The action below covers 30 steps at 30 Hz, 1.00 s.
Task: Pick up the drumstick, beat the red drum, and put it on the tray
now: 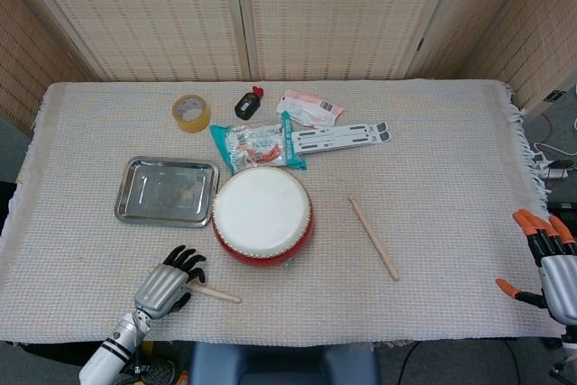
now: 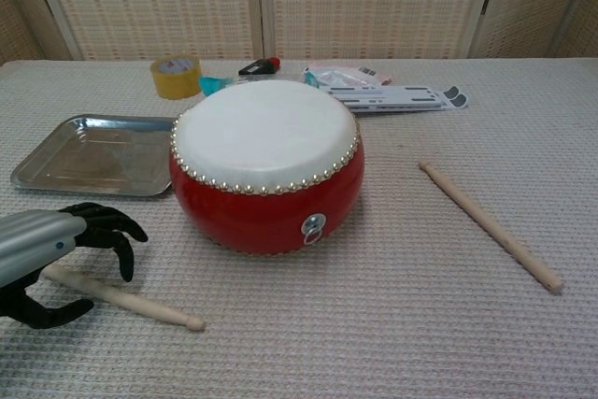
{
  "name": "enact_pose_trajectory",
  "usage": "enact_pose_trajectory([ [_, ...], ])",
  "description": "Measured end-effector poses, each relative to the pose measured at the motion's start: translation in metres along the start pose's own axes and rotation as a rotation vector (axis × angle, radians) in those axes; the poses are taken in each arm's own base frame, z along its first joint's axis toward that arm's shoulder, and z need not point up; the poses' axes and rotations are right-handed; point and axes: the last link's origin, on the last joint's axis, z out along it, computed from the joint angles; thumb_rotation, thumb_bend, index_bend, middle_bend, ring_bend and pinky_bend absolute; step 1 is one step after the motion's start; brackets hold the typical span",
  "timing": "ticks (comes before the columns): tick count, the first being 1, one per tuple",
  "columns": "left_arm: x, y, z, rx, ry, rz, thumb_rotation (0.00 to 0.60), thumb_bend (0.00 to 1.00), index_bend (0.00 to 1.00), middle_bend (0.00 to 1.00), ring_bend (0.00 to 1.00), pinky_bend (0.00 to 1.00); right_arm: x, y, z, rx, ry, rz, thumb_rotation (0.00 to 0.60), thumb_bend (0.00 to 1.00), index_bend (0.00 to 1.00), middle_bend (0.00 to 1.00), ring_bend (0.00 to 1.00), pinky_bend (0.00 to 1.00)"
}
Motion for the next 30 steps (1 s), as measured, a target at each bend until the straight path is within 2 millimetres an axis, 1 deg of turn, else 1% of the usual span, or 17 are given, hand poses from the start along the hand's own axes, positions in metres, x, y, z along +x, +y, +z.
enact_pose_trajectory([
  [13, -0.006, 0.003, 0.008, 0.041, -0.034, -0.024, 0.6, 0.33, 0.48, 0.17, 0.08, 0.03, -0.002, 0.002, 0.0, -0.006, -0.008, 0.004, 0.6, 0.0, 0.07, 0.05, 0.0, 0.0],
  [27, -0.01, -0.001, 0.015, 0.064, -0.027, -0.062, 0.6, 0.35, 0.5, 0.19, 0.09, 0.03, -0.003, 0.004, 0.001, -0.011, -0.017, 0.005, 0.6, 0.0, 0.07, 0.05, 0.0, 0.0],
  [30, -0.011, -0.001, 0.016, 0.067, -0.026, -0.072, 0.6, 0.37, 0.52, 0.2, 0.1, 0.03, -0.003, 0.004, 0.001, -0.013, -0.018, 0.004, 0.6, 0.0, 0.07, 0.05, 0.0, 0.0],
])
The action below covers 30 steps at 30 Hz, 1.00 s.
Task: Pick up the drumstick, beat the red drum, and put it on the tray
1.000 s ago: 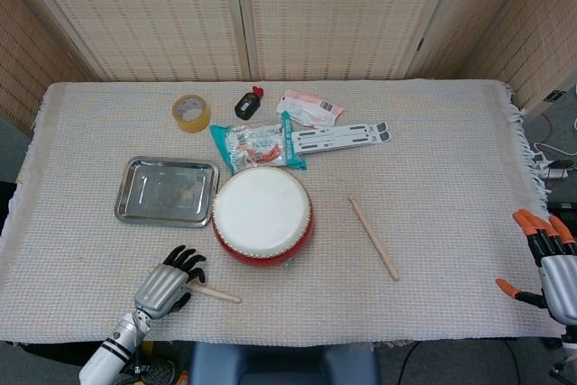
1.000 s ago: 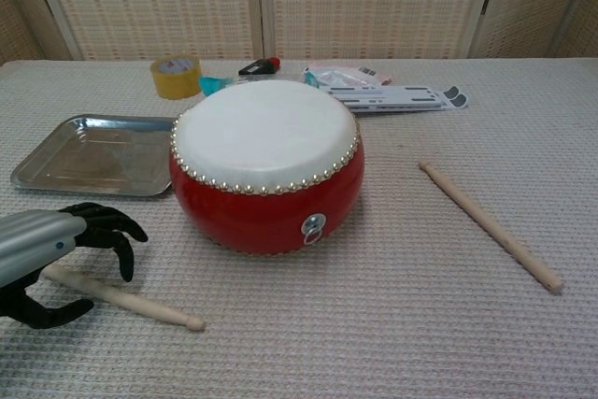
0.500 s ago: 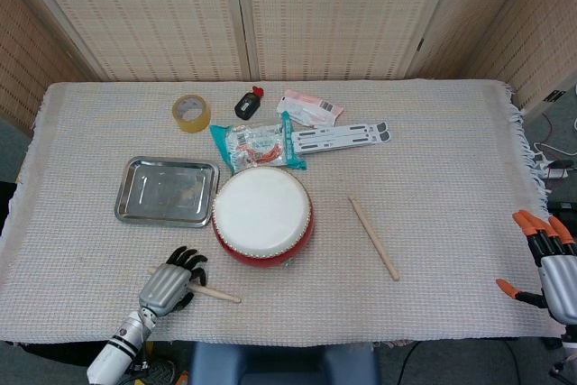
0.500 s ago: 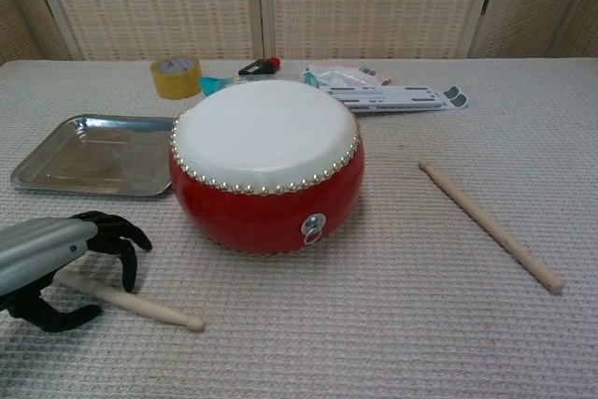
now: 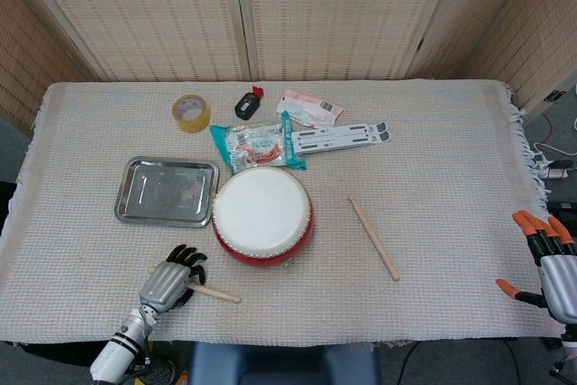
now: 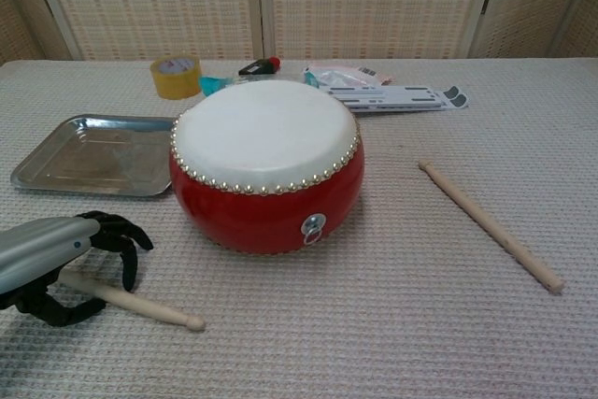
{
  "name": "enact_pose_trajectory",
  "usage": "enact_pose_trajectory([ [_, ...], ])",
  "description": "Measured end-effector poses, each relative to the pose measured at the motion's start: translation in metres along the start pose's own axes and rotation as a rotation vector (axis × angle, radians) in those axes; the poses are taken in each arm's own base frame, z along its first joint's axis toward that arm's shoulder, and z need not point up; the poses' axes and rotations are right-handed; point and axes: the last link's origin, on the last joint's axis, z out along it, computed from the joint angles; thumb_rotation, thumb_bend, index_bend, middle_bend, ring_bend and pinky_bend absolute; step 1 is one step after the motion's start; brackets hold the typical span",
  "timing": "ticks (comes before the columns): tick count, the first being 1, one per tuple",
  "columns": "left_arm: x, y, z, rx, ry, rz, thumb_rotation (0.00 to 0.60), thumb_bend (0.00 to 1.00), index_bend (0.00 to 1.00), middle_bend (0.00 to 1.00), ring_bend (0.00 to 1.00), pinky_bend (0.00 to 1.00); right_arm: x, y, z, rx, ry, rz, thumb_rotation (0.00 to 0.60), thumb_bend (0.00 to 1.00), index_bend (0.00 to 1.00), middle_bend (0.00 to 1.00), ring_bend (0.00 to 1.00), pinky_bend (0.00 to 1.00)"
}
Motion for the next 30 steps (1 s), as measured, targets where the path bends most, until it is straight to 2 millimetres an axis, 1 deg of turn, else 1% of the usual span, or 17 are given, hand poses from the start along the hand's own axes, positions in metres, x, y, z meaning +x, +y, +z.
enact_pose_trajectory([
  [4, -0.001, 0.0, 0.001, 0.003, 0.01, -0.036, 0.6, 0.41, 0.55, 0.22, 0.12, 0.04, 0.0, 0.0, 0.0, -0.001, -0.002, 0.0, 0.6, 0.0, 0.07, 0.05, 0.0, 0.0],
  [11, 0.001, -0.001, -0.001, 0.01, 0.015, -0.157, 0.6, 0.42, 0.56, 0.23, 0.12, 0.05, 0.0, -0.001, 0.0, 0.002, -0.005, 0.001, 0.6, 0.0, 0.07, 0.05, 0.0, 0.0],
  [14, 0.005, -0.002, -0.004, 0.016, 0.025, -0.249, 0.6, 0.41, 0.56, 0.24, 0.12, 0.05, 0.001, -0.002, 0.0, 0.004, -0.006, 0.0, 0.6, 0.0, 0.07, 0.05, 0.0, 0.0],
  [20, 0.023, -0.008, -0.012, 0.03, 0.055, -0.541, 0.6, 0.41, 0.55, 0.24, 0.12, 0.05, 0.001, -0.004, 0.0, 0.008, -0.009, 0.0, 0.6, 0.0, 0.07, 0.05, 0.0, 0.0],
  [26, 0.043, -0.021, -0.022, 0.015, 0.07, -0.923, 0.6, 0.41, 0.55, 0.25, 0.12, 0.05, 0.0, -0.006, 0.0, 0.013, -0.013, 0.001, 0.6, 0.0, 0.07, 0.05, 0.0, 0.0],
  [30, 0.054, -0.031, -0.028, -0.019, 0.066, -1.215, 0.6, 0.42, 0.55, 0.27, 0.12, 0.05, 0.0, -0.008, 0.0, 0.018, -0.013, 0.001, 0.6, 0.0, 0.07, 0.05, 0.0, 0.0],
])
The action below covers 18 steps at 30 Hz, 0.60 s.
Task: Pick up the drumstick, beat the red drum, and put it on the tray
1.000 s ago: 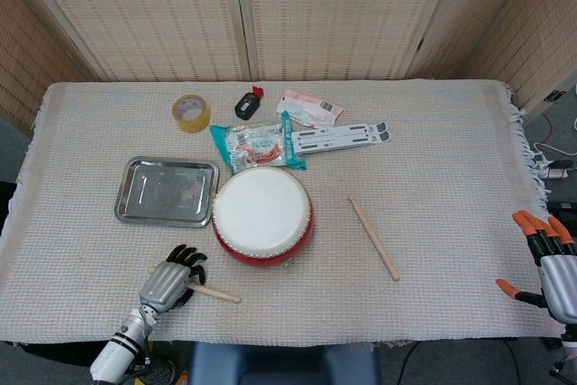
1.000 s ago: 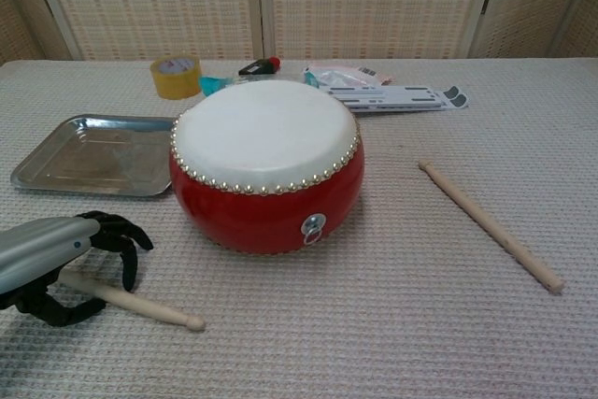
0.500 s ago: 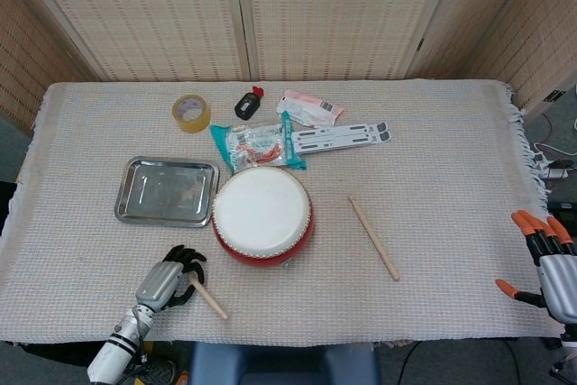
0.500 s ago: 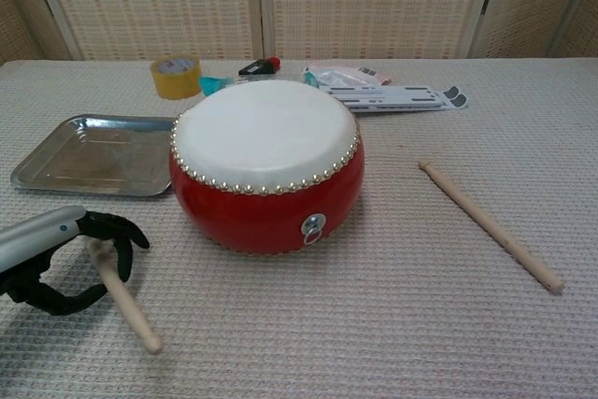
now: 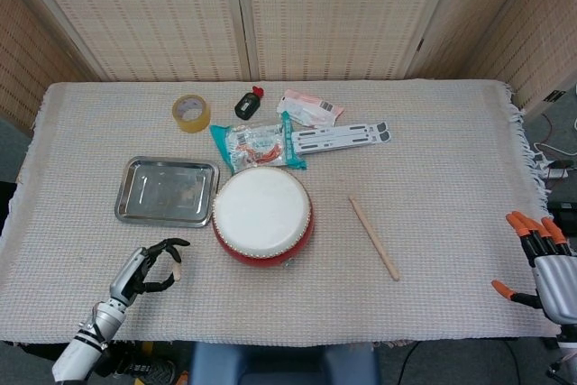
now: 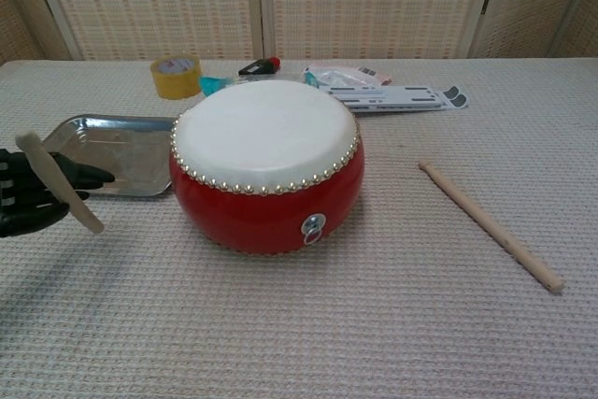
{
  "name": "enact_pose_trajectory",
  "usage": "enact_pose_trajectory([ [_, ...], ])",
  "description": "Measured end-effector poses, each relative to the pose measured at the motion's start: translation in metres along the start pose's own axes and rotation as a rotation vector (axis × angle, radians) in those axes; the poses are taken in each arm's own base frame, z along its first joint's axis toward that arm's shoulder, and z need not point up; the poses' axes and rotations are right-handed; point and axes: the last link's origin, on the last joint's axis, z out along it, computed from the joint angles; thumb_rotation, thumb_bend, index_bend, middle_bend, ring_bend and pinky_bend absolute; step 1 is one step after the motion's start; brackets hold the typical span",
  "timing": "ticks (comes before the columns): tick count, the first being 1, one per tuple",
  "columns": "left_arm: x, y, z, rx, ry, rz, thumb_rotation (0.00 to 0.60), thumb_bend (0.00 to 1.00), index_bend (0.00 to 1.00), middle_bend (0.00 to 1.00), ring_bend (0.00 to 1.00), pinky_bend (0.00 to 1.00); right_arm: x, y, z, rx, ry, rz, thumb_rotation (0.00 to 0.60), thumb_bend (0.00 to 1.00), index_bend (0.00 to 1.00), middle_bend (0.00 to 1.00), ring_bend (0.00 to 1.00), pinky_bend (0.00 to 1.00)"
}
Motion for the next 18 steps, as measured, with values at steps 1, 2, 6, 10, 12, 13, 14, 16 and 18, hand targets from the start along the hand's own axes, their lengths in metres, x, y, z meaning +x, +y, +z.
enact_pose_trajectory([
  [1, 0.003, 0.001, -0.001, -0.003, -0.006, -0.061, 0.6, 0.41, 0.55, 0.28, 0.13, 0.05, 0.0, 0.0, 0.0, 0.001, 0.0, -0.001, 0.6, 0.0, 0.07, 0.05, 0.0, 0.0],
  [2, 0.005, 0.002, -0.002, -0.005, -0.013, -0.122, 0.6, 0.41, 0.55, 0.28, 0.13, 0.05, 0.0, -0.001, 0.0, 0.002, 0.001, -0.002, 0.6, 0.0, 0.07, 0.05, 0.0, 0.0],
  [6, 0.018, 0.003, -0.004, -0.003, -0.042, -0.357, 0.6, 0.42, 0.56, 0.31, 0.14, 0.07, 0.002, -0.002, 0.0, 0.003, 0.003, -0.006, 0.6, 0.0, 0.07, 0.05, 0.0, 0.0],
  [10, 0.032, 0.002, -0.005, 0.017, -0.075, -0.506, 0.6, 0.42, 0.57, 0.32, 0.15, 0.08, 0.003, -0.003, 0.0, 0.002, 0.01, -0.003, 0.6, 0.0, 0.07, 0.05, 0.0, 0.0],
  [12, 0.039, -0.001, -0.003, 0.038, -0.088, -0.546, 0.6, 0.42, 0.56, 0.32, 0.15, 0.08, 0.005, -0.003, 0.0, 0.0, 0.019, -0.005, 0.6, 0.0, 0.07, 0.05, 0.0, 0.0],
  [13, 0.043, -0.002, -0.002, 0.047, -0.092, -0.558, 0.6, 0.42, 0.56, 0.32, 0.15, 0.08, 0.007, -0.003, 0.0, -0.001, 0.023, -0.009, 0.6, 0.0, 0.07, 0.05, 0.0, 0.0],
  [14, 0.046, -0.003, -0.001, 0.058, -0.096, -0.567, 0.6, 0.42, 0.56, 0.32, 0.15, 0.08, 0.008, -0.003, 0.0, -0.005, 0.027, -0.013, 0.6, 0.0, 0.07, 0.05, 0.0, 0.0],
  [16, 0.053, -0.007, 0.001, 0.082, -0.103, -0.579, 0.6, 0.42, 0.56, 0.32, 0.16, 0.08, 0.01, -0.003, 0.001, -0.011, 0.032, -0.017, 0.6, 0.0, 0.07, 0.05, 0.0, 0.0],
  [18, 0.059, -0.011, 0.004, 0.105, -0.107, -0.59, 0.6, 0.42, 0.56, 0.32, 0.16, 0.09, 0.012, -0.003, 0.001, -0.015, 0.038, -0.019, 0.6, 0.0, 0.06, 0.05, 0.0, 0.0],
])
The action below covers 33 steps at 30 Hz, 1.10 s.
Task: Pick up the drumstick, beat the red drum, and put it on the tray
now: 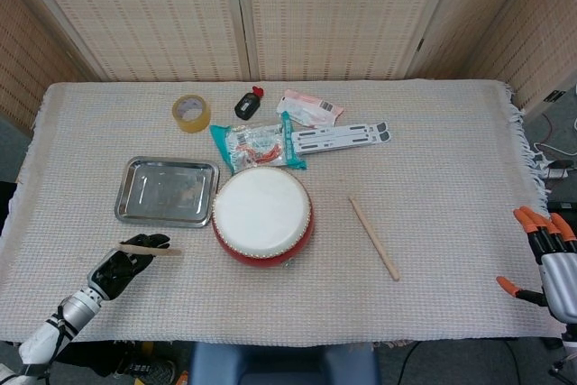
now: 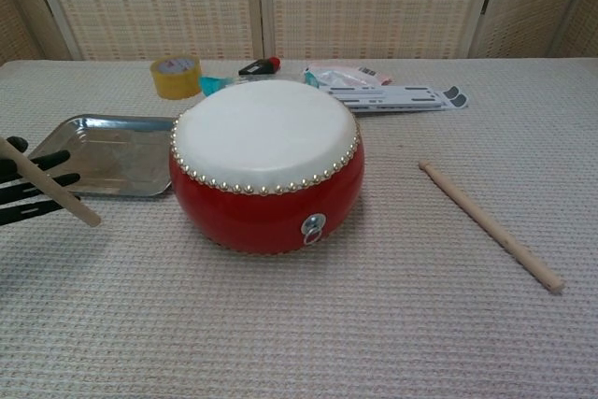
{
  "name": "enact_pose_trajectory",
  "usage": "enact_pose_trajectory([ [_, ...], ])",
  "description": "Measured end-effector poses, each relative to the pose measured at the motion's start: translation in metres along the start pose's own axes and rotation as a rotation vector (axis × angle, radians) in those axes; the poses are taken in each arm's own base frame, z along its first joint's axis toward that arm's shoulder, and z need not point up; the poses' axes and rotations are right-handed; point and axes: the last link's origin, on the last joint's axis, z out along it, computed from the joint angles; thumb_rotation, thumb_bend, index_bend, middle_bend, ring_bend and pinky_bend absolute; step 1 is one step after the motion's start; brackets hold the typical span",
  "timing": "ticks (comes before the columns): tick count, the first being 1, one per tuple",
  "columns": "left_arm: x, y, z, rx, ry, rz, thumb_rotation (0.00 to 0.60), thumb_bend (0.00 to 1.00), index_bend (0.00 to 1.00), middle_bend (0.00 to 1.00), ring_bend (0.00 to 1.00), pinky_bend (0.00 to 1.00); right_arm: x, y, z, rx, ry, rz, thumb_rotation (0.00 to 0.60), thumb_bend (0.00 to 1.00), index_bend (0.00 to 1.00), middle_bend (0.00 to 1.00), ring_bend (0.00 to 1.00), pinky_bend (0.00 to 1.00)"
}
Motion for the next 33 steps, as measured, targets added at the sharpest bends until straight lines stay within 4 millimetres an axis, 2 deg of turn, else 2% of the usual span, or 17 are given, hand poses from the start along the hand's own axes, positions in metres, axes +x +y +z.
enact_pose_trajectory([
  [12, 0.018, -0.006, 0.007, 0.047, 0.011, -0.075, 0.6, 0.42, 0.53, 0.32, 0.16, 0.1, -0.001, -0.002, -0.001, -0.008, -0.003, -0.001, 0.6, 0.0, 0.07, 0.05, 0.0, 0.0],
  [28, 0.017, -0.012, 0.017, -0.009, 0.094, 0.02, 0.6, 0.42, 0.51, 0.38, 0.27, 0.21, -0.001, -0.002, -0.004, -0.013, -0.008, -0.002, 0.6, 0.0, 0.07, 0.05, 0.0, 0.0],
  [33, 0.017, -0.015, 0.022, -0.028, 0.125, -0.02, 0.6, 0.42, 0.52, 0.42, 0.31, 0.24, 0.0, -0.002, -0.005, -0.014, -0.007, -0.003, 0.6, 0.0, 0.07, 0.05, 0.0, 0.0],
])
